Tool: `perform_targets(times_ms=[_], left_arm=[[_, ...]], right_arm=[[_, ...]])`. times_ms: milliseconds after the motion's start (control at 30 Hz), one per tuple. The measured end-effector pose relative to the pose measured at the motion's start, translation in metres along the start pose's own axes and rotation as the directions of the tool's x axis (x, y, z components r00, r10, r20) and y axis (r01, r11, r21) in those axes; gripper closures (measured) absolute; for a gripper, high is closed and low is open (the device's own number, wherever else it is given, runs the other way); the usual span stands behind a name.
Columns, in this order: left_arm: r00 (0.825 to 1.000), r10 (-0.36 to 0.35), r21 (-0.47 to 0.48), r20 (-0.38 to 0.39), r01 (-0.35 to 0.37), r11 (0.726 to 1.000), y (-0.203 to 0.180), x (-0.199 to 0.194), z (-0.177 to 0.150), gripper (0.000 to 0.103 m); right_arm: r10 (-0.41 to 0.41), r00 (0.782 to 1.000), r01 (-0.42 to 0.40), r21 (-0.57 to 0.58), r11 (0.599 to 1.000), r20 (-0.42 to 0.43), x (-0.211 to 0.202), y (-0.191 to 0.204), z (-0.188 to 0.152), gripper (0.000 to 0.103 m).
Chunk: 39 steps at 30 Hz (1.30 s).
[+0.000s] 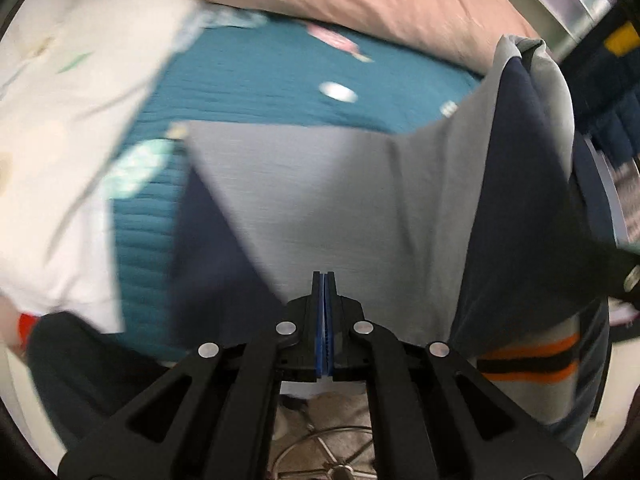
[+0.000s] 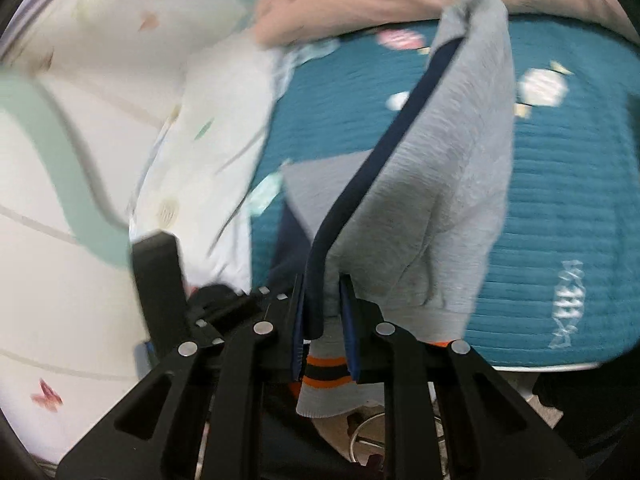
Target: Fold large clothes
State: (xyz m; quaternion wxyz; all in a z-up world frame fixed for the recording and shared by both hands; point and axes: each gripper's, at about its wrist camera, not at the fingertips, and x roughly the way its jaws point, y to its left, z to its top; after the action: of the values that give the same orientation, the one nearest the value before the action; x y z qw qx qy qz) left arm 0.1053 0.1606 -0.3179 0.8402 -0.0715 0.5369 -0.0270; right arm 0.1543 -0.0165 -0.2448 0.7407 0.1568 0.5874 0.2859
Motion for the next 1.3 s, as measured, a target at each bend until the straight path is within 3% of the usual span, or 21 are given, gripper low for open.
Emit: perform_targets(times_ms=[167,300,400,600,633,667,700,767,800,867,933,1033,1100,1133,1167,1233,1267,1300], left_arm=[[0.997,0.078,-0.108,0.025,-0.075,0.991,0.064,-0.023,-0.017,0.1],[0.995,0.099,-0.207,-0.03,-0.103,0.973,0.103,-0.022,-0.041,0.1],[0.992,0.1,-0.265,-0.076,-0.116,0.957,0.119,-0.015,-0.058,0.1],[0.991,0.081,-0.307,-0.107,-0.11,0.945,0.131,-0.013,-0.072,0.1],[0.991,0.08,-0.307,-0.105,-0.109,0.945,0.13,-0.014,-0.072,0.1],[0.991,0.081,-0.305,-0.102,-0.109,0.946,0.131,-0.015,-0.072,0.1],[0.991,0.084,-0.303,-0.1,-0.111,0.947,0.13,-0.012,-0.071,0.1],[0.992,0.086,-0.298,-0.096,-0.111,0.948,0.13,-0.014,-0.067,0.1],[0.993,0.077,-0.326,-0.089,-0.102,0.94,0.134,-0.016,-0.067,0.1],[0.993,0.078,-0.333,-0.089,-0.103,0.937,0.137,-0.019,-0.065,0.1],[0.991,0.109,-0.321,-0.078,-0.128,0.938,0.138,-0.023,-0.063,0.1],[0.991,0.106,-0.293,-0.078,-0.124,0.948,0.134,-0.022,-0.058,0.1],[0.991,0.109,-0.269,-0.079,-0.127,0.955,0.127,-0.02,-0.052,0.1],[0.992,0.103,-0.26,-0.077,-0.119,0.958,0.124,-0.02,-0.049,0.099],[0.994,0.086,-0.248,-0.072,-0.102,0.964,0.119,-0.019,-0.045,0.099],[0.996,0.065,-0.225,-0.068,-0.079,0.971,0.107,-0.016,-0.037,0.085],[0.996,0.065,-0.214,-0.064,-0.077,0.974,0.102,-0.015,-0.034,0.08],[0.996,0.065,-0.197,-0.057,-0.075,0.978,0.096,-0.015,-0.029,0.067]], right_arm=[[0.014,0.991,-0.028,-0.101,0.994,-0.131,0.058,0.047,-0.003,0.087],[-0.017,0.976,-0.012,-0.133,0.991,-0.217,0.118,0.065,-0.005,0.087],[-0.049,0.966,0.02,-0.115,0.993,-0.255,0.155,0.071,-0.005,0.087],[-0.087,0.96,0.05,-0.145,0.988,-0.265,0.174,0.085,-0.011,0.087],[-0.064,0.96,0.025,-0.143,0.989,-0.272,0.175,0.087,-0.011,0.102],[0.072,0.943,-0.107,-0.09,0.99,-0.324,0.18,0.091,-0.013,0.103],[0.132,0.924,-0.165,-0.063,0.984,-0.359,0.183,0.098,-0.016,0.102],[-0.034,0.948,-0.035,-0.211,0.977,-0.315,0.191,0.117,-0.021,0.102],[-0.057,0.954,-0.019,-0.249,0.968,-0.294,0.195,0.124,-0.024,0.102],[0.013,0.94,-0.077,-0.173,0.982,-0.342,0.2,0.118,-0.022,0.102],[-0.057,0.96,-0.004,-0.219,0.976,-0.273,0.192,0.114,-0.02,0.098],[-0.049,0.967,0.008,-0.162,0.987,-0.252,0.176,0.098,-0.011,0.098],[-0.074,0.975,0.041,-0.157,0.987,-0.209,0.161,0.088,-0.005,0.093],[-0.104,0.979,0.076,-0.155,0.985,-0.178,0.152,0.081,-0.002,0.08],[-0.117,0.98,0.094,-0.142,0.985,-0.161,0.143,0.075,0.0,0.058],[-0.128,0.986,0.119,-0.087,0.989,-0.107,0.122,0.059,0.003,0.044],[-0.138,0.987,0.133,-0.072,0.989,-0.083,0.114,0.053,0.004,0.043],[-0.154,0.986,0.15,-0.064,0.987,-0.066,0.105,0.045,0.004,0.041]])
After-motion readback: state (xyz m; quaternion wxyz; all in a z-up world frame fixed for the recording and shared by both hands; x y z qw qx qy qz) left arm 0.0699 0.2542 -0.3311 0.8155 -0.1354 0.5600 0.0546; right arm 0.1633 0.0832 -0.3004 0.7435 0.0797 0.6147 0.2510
